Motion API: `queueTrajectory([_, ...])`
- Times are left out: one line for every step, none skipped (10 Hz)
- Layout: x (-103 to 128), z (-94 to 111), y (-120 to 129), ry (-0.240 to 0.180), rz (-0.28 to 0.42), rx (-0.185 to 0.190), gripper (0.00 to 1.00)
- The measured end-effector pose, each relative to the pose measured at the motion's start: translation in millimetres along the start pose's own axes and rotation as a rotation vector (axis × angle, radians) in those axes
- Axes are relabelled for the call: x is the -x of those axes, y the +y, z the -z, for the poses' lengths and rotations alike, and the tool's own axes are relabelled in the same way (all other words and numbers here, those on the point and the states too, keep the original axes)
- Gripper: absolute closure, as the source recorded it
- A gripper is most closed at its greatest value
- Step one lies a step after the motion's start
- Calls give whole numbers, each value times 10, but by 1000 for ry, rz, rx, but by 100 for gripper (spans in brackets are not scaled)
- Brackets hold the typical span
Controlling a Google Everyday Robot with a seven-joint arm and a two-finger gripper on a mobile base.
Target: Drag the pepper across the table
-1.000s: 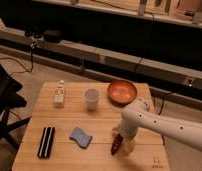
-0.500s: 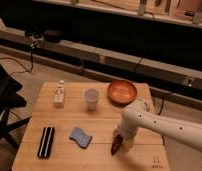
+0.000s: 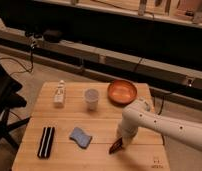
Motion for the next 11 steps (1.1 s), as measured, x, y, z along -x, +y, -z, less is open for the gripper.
queueTrajectory([-78,38,2,1,29,0,81])
queueTrajectory([-158,67,21,0,4,-1,81])
queueTrajectory([-232,95,31,0,-77,-2,81])
queueTrajectory([-280,112,37,0,-159,-3,81])
queueTrajectory([-308,124,31,0,-210,-4,81])
queueTrajectory([-335,135,21,0,-204,-5,81])
queueTrajectory([-399,154,28,-1,-137,-7,81])
queueTrajectory([-449,165,49,-1,-86,-8,81])
queueTrajectory([-499,175,65,0,-44,-8,81])
queueTrajectory([-525,180,42,-1,-62,-10,81])
queueTrajectory([-540,184,12,-1,-119,-10,81])
